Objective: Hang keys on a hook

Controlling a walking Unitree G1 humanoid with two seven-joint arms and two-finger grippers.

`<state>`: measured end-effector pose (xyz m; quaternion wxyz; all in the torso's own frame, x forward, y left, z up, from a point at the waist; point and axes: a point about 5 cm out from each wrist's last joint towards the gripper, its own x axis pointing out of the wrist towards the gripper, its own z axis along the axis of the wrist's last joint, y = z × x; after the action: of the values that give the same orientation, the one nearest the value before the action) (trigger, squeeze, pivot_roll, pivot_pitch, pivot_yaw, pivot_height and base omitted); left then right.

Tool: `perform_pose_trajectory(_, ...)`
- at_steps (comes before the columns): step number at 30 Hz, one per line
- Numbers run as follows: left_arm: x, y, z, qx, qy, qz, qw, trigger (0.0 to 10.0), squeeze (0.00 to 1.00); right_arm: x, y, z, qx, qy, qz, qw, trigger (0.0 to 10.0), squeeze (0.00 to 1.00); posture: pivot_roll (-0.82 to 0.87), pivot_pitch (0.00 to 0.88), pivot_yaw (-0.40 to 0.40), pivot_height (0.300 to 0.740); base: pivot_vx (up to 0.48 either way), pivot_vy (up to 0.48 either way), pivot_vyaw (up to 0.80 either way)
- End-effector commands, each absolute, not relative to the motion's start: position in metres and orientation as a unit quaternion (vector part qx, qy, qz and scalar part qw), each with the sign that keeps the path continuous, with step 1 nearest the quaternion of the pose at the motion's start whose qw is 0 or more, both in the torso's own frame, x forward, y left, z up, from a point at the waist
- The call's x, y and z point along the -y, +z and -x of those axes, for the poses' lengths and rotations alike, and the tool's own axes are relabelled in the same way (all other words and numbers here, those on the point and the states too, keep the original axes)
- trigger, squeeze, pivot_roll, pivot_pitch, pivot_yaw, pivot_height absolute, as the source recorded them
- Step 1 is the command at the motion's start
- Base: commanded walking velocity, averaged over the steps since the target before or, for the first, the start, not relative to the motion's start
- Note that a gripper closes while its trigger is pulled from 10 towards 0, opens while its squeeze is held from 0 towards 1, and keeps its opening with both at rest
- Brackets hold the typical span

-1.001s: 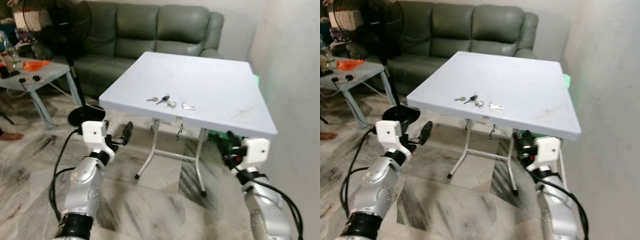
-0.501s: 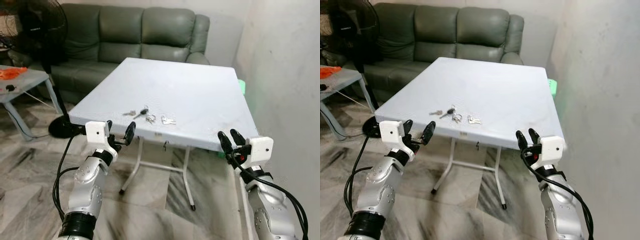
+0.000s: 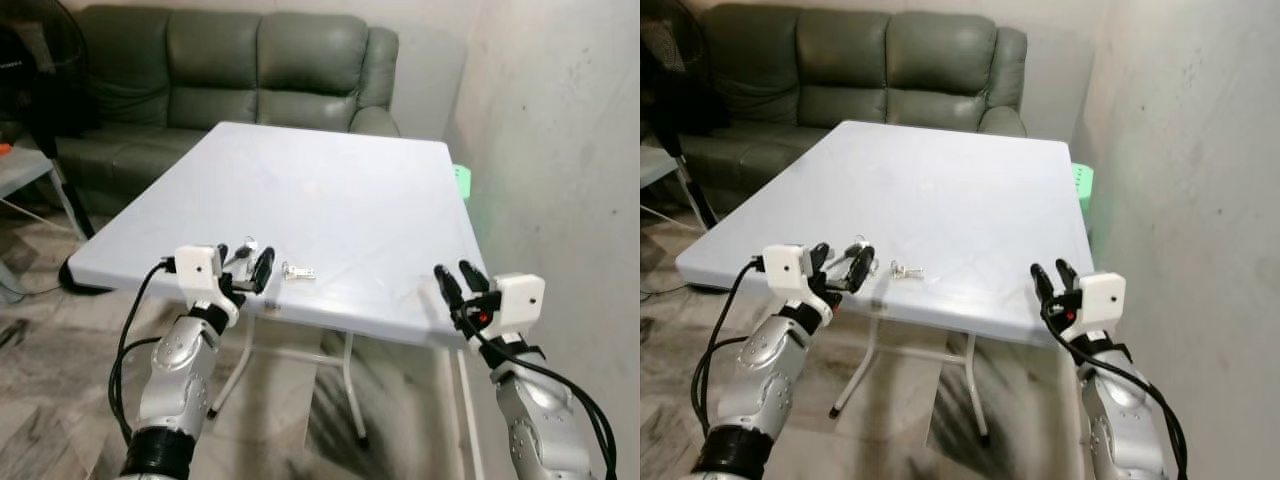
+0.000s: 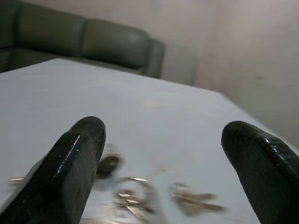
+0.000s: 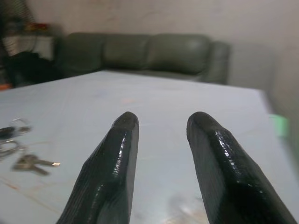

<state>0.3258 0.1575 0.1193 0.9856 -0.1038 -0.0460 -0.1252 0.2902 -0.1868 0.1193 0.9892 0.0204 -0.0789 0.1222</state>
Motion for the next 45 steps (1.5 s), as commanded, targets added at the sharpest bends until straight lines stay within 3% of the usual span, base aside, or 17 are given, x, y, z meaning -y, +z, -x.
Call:
perform_pose_trajectory(1,-0.1611,0.1222,-0.3263,0.051,-0.112,0.085,0.989,10.0,0.0,0.1819,0.1244,-0.2927,0.086,0.137,-0.017,0.987,10.0,0.0,-0.03,0.0,-0.033,0.74,0.0,0.0,0.0)
perform_pose_trajectory(17,-0.1609,0.1181,-0.3244,0.046,-0.112,0.089,0.989,10.0,0.0,0.1788,0.1231,-0.2932,0.082,0.147,-0.017,0.986,10.0,0.0,-0.02,0.0,-0.037,0.74,0.0,0.034,0.0)
perform_pose_trajectory(45,-0.1627,0.1162,-0.3246,0.043,-0.103,0.093,0.989,10.0,0.0,0.1804,0.1238,-0.2935,0.081,0.154,-0.011,0.985,10.0,0.0,-0.02,0.0,-0.049,0.74,0.0,0.474,0.0)
